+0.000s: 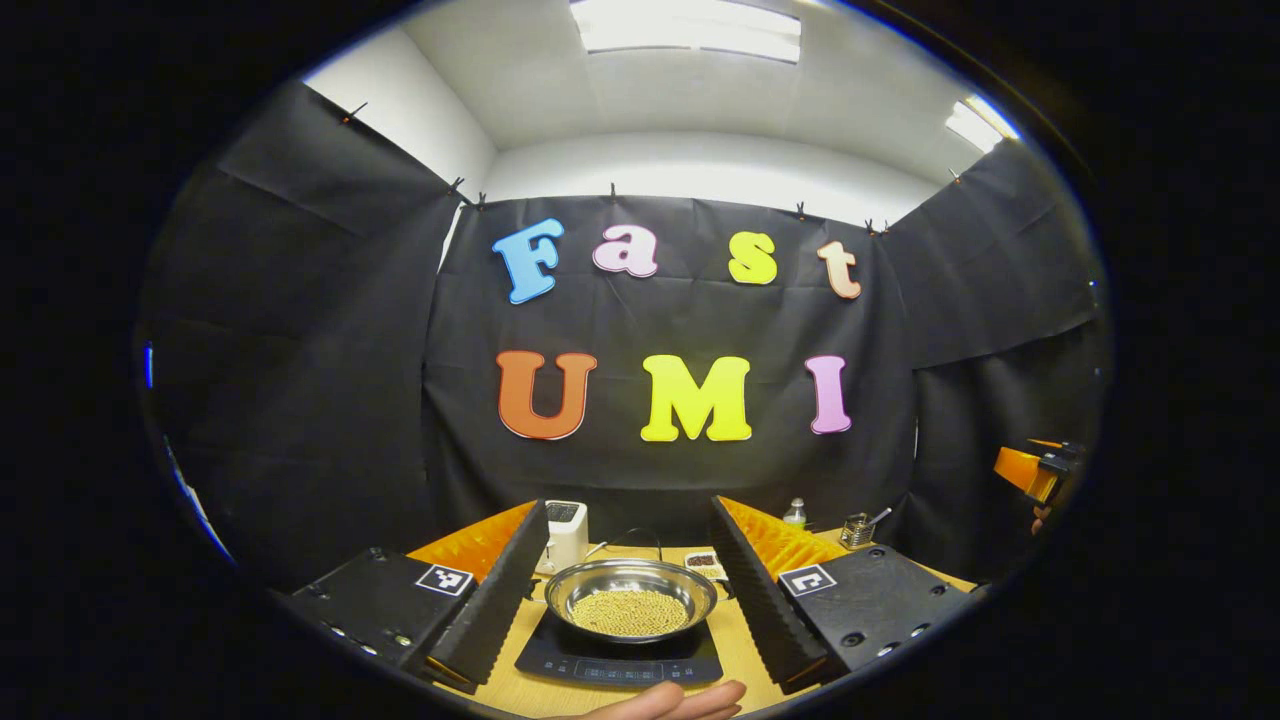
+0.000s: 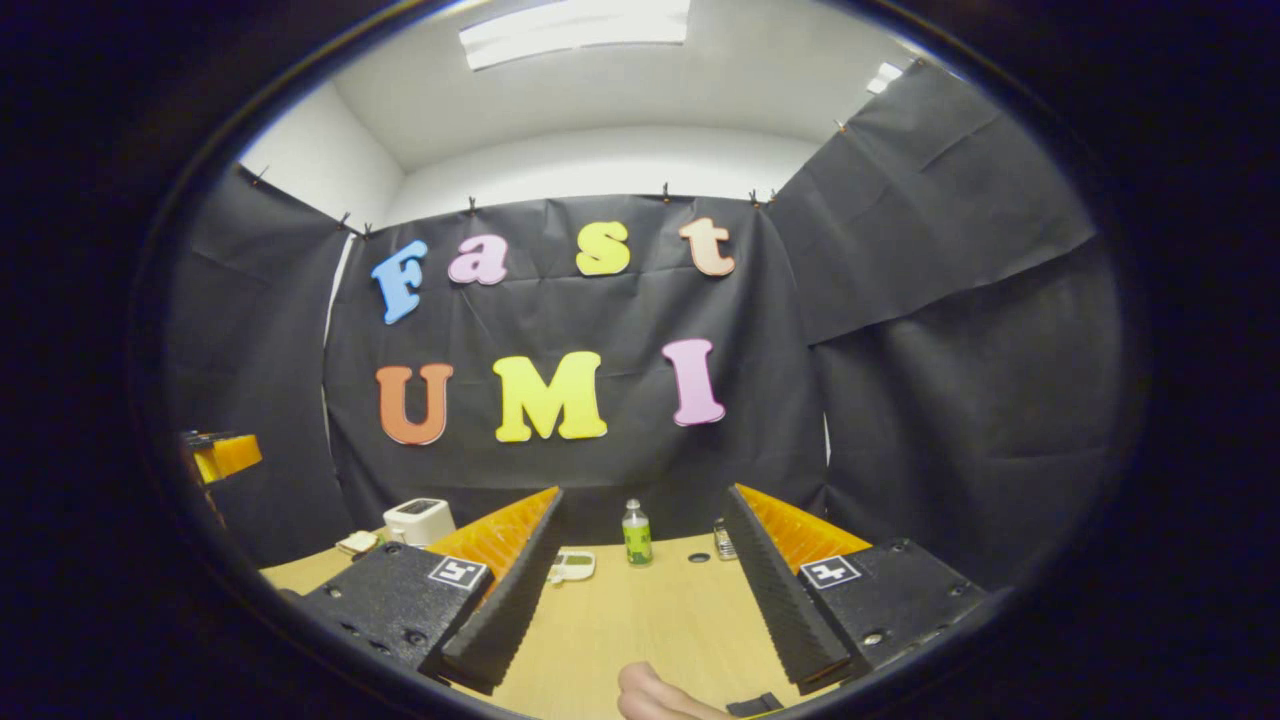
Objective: First push the handle of the pot to place it horizontally, then grasp the pot with both hands and set it on the induction cooktop.
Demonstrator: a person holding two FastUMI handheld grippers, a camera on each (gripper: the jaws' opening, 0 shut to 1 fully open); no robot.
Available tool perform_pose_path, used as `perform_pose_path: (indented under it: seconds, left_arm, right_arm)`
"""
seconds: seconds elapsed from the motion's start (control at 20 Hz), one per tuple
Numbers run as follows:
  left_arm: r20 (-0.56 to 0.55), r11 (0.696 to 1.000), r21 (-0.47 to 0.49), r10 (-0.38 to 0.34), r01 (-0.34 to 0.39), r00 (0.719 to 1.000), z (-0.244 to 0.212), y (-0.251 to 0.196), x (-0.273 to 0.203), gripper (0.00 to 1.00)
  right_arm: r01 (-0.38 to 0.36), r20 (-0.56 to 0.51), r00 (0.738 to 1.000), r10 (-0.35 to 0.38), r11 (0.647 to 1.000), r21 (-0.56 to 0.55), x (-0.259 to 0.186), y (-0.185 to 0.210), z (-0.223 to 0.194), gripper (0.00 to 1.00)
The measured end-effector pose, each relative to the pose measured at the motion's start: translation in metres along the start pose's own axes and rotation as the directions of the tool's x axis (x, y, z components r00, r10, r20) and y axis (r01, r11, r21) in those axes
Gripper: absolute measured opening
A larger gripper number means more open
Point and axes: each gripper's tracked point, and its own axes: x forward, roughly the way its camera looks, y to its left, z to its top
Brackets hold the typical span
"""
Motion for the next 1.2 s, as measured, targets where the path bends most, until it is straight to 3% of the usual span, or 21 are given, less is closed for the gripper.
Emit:
perform_pose_path:
  seconds: [0.55,0.95,1.0,1.05,1.1,1.15,1.2]
  left_arm:
    - [-0.005,0.999,0.031,0.024,-0.024,1.0,-0.009,-0.003,-0.002,0.95]
    - [-0.031,0.999,-0.008,0.033,-0.033,0.999,-0.024,0.003,0.004,0.95]
    - [-0.034,0.999,-0.014,0.034,-0.035,0.999,-0.027,0.005,0.005,0.84]
    - [-0.032,0.999,-0.022,0.036,-0.036,0.999,-0.026,0.005,0.006,0.95]
    - [-0.032,0.999,-0.031,0.036,-0.037,0.999,-0.029,0.006,0.007,0.84]
    - [-0.029,0.999,-0.039,0.034,-0.035,0.999,-0.032,0.006,0.008,0.95]
    - [-0.021,0.998,-0.049,0.032,-0.033,0.999,-0.031,0.007,0.01,0.95]
  right_arm:
    - [-0.014,0.01,1.0,0.013,1.0,0.012,-0.004,-0.011,-0.006,0.95]
    - [0.014,0.02,1.0,-0.015,1.0,0.027,-0.007,-0.025,-0.013,0.96]
    - [0.012,0.019,1.0,-0.012,1.0,0.025,-0.007,-0.025,-0.015,0.95]
    - [0.005,0.029,1.0,-0.006,1.0,0.027,-0.008,-0.025,-0.015,0.95]
    - [0.004,0.045,0.999,-0.006,0.999,0.038,-0.008,-0.025,-0.011,0.98]
    - [0.0,0.063,0.998,-0.004,0.999,0.05,-0.008,-0.025,-0.009,0.96]
    - [-0.008,0.079,0.997,0.003,0.998,0.061,-0.008,-0.023,-0.009,0.95]
